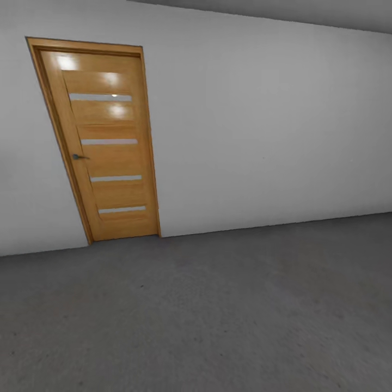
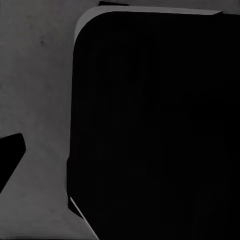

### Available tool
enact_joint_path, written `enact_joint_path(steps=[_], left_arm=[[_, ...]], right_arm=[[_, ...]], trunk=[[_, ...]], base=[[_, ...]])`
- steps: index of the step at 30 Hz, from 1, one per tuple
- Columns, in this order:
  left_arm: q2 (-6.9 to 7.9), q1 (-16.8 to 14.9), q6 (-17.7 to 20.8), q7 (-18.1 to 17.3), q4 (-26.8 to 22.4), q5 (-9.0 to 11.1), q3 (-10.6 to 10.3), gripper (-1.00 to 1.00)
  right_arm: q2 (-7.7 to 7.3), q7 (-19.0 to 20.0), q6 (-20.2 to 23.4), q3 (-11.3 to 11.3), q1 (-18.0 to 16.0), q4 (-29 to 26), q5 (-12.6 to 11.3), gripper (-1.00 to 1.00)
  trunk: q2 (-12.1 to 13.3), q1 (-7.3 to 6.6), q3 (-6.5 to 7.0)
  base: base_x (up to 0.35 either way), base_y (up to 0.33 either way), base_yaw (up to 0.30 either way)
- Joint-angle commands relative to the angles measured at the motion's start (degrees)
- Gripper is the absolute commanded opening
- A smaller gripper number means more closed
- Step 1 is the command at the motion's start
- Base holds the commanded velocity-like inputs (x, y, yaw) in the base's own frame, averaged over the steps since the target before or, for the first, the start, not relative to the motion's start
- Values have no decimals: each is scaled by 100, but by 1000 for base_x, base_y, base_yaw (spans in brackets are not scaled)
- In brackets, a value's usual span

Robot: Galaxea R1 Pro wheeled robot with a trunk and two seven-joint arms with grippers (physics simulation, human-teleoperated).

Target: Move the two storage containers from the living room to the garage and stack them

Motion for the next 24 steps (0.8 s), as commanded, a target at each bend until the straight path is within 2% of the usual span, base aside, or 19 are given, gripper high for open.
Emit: enact_joint_path(steps=[1,24], left_arm=[[-1,1,-8,-1,-3,58,-2,100],[-1,1,-8,-1,-3,60,-2,100]], right_arm=[[1,-6,-29,1,-1,7,-1,100],[0,-1,-38,4,-1,7,7,100]], trunk=[[-2,0,-3],[-2,0,-3]], base=[[0,0,296],[0,0,296]])
